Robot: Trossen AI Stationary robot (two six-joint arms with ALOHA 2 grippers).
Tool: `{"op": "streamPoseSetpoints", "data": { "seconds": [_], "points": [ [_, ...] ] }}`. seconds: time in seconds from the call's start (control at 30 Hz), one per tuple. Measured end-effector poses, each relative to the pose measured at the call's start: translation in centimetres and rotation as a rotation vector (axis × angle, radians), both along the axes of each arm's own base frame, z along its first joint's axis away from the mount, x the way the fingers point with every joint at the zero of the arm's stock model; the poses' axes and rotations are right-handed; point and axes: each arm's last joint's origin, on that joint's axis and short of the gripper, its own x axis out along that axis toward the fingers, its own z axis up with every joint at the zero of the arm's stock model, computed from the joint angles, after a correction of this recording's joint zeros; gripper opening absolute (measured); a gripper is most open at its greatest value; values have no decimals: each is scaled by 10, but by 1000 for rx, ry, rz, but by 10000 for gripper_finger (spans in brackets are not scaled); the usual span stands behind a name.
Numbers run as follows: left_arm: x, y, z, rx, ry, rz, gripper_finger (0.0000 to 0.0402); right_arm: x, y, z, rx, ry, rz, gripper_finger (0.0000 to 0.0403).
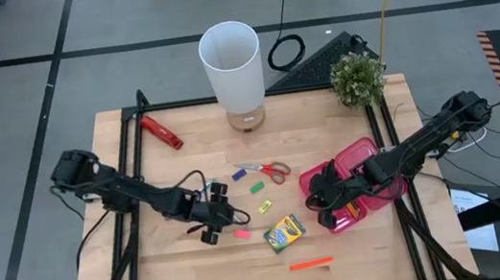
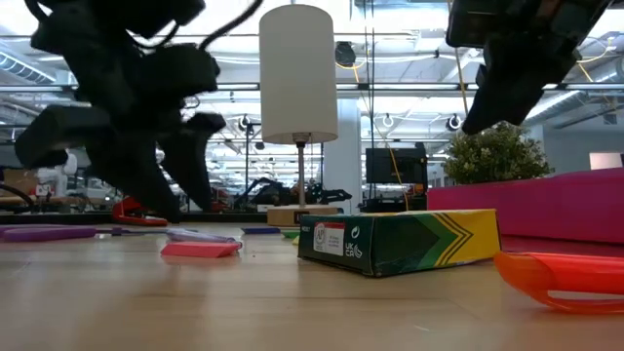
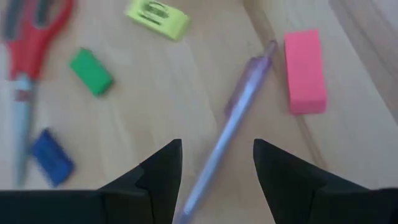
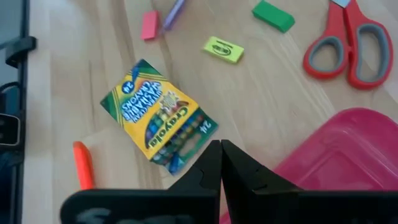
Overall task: Pack school essentials
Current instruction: Put the violet pen into the pink supply box
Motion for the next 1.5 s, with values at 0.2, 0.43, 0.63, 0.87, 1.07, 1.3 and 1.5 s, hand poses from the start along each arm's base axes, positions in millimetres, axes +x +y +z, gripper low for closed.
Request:
{"op": "streamPoseSetpoints", "data": {
  "seconds": [0.2, 0.43, 0.63, 0.87, 1.07, 1.3, 1.5],
  "points": [
    [6, 5, -14, -41, 48, -9, 190, 0, 0, 0, -3, 3, 2, 0],
    [9, 10, -20, -80, 76, -23, 117, 0, 0, 0, -4, 6, 2, 0],
    [9, 10, -21, -74, 81, -54, 58, 0, 0, 0, -17, 5, 15, 0],
    [9, 11, -21, -51, 74, -43, 35, 0, 0, 0, -20, 4, 17, 0],
    [8, 11, -18, -56, 67, -35, 59, 0, -1, 0, -35, 0, 12, 0],
    [4, 14, 2, -50, 0, 6, 51, 3, -4, 3, -151, -71, -71, 0],
    [1, 15, 22, -65, -83, 24, 46, 9, -2, 9, -172, -160, -40, 0]
  ]
}}
